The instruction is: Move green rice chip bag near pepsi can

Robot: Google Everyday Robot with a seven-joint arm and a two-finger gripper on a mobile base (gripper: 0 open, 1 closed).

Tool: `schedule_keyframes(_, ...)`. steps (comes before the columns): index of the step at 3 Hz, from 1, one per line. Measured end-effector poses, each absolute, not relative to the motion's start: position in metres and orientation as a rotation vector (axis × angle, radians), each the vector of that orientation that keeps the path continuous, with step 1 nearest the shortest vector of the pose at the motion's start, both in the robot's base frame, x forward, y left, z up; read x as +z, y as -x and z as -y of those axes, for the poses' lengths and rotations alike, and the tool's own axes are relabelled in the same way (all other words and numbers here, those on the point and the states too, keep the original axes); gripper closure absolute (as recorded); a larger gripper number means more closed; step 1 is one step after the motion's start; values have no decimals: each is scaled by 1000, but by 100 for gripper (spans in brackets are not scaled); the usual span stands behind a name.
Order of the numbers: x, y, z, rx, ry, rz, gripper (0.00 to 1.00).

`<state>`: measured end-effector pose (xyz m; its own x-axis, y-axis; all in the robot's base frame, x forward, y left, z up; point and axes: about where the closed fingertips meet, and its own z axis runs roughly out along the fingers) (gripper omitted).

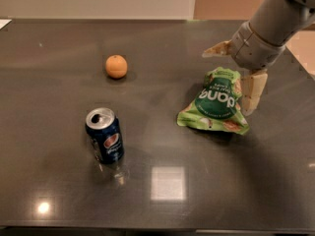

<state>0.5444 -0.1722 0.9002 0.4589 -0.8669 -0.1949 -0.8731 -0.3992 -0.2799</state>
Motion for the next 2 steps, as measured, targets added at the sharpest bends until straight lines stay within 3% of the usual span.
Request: schedule_keyframes(2,862,-552,163,110,2535,-1415,0)
